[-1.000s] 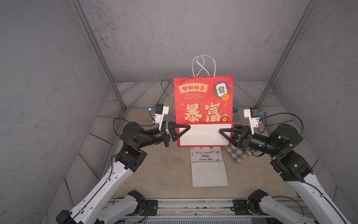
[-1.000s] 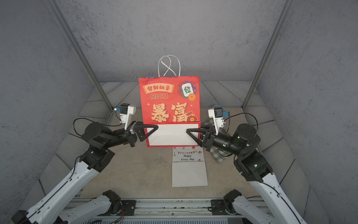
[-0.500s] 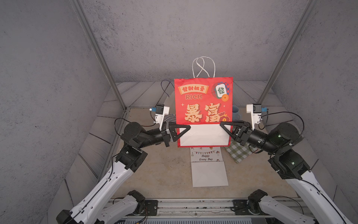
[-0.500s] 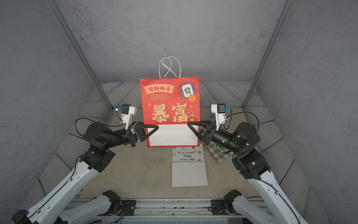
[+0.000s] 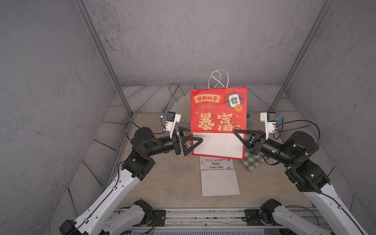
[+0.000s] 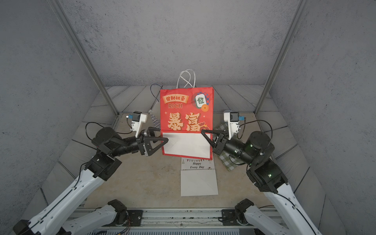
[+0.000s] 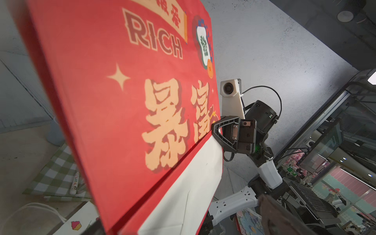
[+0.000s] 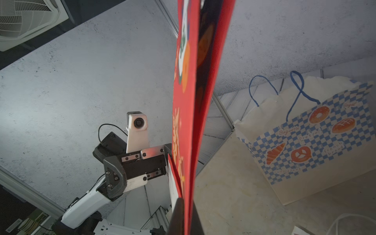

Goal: Put away the paper bag
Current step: Press the paper bag, then place the paper bag at the center of the board.

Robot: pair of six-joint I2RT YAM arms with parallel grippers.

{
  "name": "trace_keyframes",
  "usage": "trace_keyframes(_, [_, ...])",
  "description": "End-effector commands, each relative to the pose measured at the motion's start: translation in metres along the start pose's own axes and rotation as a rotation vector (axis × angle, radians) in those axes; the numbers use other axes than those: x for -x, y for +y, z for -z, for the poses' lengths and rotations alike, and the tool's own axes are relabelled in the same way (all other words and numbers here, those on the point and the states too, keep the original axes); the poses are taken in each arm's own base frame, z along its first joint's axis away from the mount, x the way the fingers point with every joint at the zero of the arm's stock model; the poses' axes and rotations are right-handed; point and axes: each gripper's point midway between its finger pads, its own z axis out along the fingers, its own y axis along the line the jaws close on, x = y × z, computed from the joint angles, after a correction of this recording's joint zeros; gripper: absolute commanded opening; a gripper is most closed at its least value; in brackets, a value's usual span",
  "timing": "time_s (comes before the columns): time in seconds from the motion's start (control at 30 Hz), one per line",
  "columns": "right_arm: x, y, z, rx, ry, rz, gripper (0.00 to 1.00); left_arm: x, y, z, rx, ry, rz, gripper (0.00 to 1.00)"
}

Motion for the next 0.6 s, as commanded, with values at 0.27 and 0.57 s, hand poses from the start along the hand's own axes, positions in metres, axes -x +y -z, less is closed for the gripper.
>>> trace_keyframes(0.27, [-0.092, -0.093, 0.06, -0.592, 0.38, -0.172, 0.0, -0.027, 0.117, 0.056, 0.732, 0.048, -0.033, 0.99])
trace_keyframes(0.57, [-0.128, -0.11, 0.026, -0.528, 0.465, -0.313, 0.0, -0.04, 0.159, 0.1, 0.995, -0.081, 0.074, 0.99])
